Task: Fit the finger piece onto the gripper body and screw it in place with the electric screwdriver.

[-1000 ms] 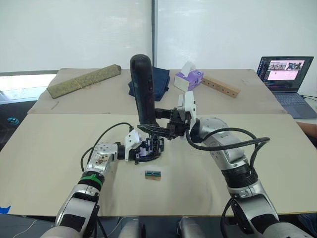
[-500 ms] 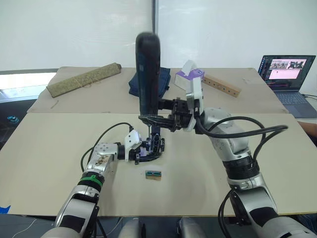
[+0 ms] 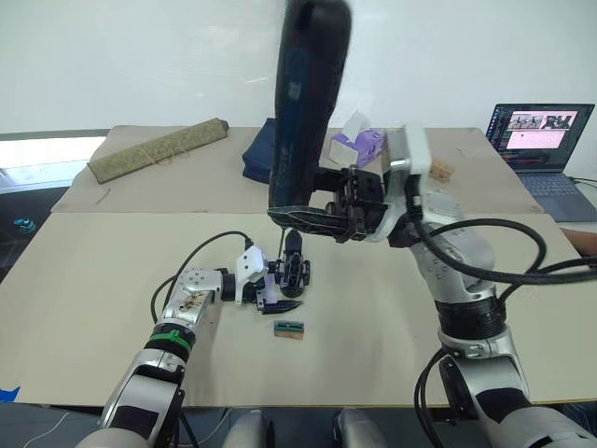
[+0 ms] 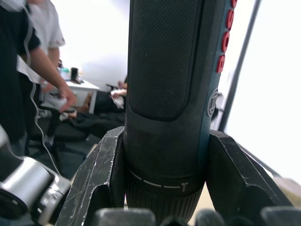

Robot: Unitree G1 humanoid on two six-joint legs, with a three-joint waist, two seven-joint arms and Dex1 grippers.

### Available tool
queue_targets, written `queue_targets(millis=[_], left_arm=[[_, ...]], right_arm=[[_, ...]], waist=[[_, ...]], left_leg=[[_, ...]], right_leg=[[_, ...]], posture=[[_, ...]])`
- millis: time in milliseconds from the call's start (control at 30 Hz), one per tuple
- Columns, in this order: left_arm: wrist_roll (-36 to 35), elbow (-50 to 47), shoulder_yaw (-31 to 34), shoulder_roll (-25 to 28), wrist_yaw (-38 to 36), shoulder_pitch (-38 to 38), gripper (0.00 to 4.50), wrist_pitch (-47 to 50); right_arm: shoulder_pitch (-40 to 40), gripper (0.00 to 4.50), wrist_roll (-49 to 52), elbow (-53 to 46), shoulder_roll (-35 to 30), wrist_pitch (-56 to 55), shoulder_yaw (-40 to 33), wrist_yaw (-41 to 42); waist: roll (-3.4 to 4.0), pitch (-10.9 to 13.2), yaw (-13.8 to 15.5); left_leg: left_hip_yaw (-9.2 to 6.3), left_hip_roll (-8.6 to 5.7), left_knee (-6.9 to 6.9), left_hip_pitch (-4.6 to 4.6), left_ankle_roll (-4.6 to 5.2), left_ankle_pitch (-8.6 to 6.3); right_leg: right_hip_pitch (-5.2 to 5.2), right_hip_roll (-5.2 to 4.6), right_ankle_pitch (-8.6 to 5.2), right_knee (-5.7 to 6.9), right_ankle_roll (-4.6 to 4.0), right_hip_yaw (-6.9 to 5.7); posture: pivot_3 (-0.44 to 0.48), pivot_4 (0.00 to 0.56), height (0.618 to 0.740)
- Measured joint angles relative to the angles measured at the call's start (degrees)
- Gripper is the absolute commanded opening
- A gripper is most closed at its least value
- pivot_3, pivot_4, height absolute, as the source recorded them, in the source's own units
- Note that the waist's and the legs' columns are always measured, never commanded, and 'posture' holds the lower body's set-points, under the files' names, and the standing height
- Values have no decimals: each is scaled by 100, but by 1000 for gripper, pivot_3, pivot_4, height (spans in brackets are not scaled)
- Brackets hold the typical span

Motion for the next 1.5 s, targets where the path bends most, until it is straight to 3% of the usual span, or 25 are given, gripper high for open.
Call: queue_targets(millis=[200, 433, 700, 867, 1133, 1500], left_arm=[[-309, -249, 315, 539, -297, 390, 4481, 42], [-884, -459, 1135, 1419, -738, 986, 4481, 11], [-1327, -1517, 1408, 1926, -1425, 1998, 4481, 39], [-1448, -2081, 1356, 1884, -1456, 2072, 4481, 258], [-1567, -3231, 791, 1721, -1463, 2035, 4481, 798], [-815, -2980, -200, 996, -991, 1663, 4481, 739]], right_arm=[[161, 1954, 403, -456, -637, 320, -520, -233], [1938, 1954, 74, -568, -1687, 35, -1284, -75], [3664, 1954, -220, -946, -1875, -546, -1913, -74], [3547, 1954, -284, -1080, -1668, -750, -1694, -200], [2433, 1954, -14, -1677, -1245, -462, -762, -588], [2063, 1954, -480, -1197, -349, -668, 626, -322]], waist=[[0, 1, -77], [1, 11, -33], [4, 14, 31], [4, 14, 21], [3, 16, 26], [2, 17, 47]], left_leg=[[-3, 8, -9, 0, 0, 0], [-2, 4, -1, -57, 0, 0], [5, 10, 3, -72, 0, 1], [8, 13, 6, -65, 0, 4], [5, 10, 6, -69, 0, 4], [7, -3, 17, -68, 1, 5]], right_leg=[[-2, -2, 0, -4, -1, 0], [-56, -17, 0, -3, -1, -1], [-73, -15, 1, 1, -2, 3], [-67, -6, 3, 2, -5, 3], [-71, 0, 3, 5, -4, 3], [-70, 4, 3, 13, -4, 2]], posture=[[0, 150, 740], [0, 150, 740], [0, 150, 740], [0, 150, 740], [0, 150, 740], [0, 150, 740]])
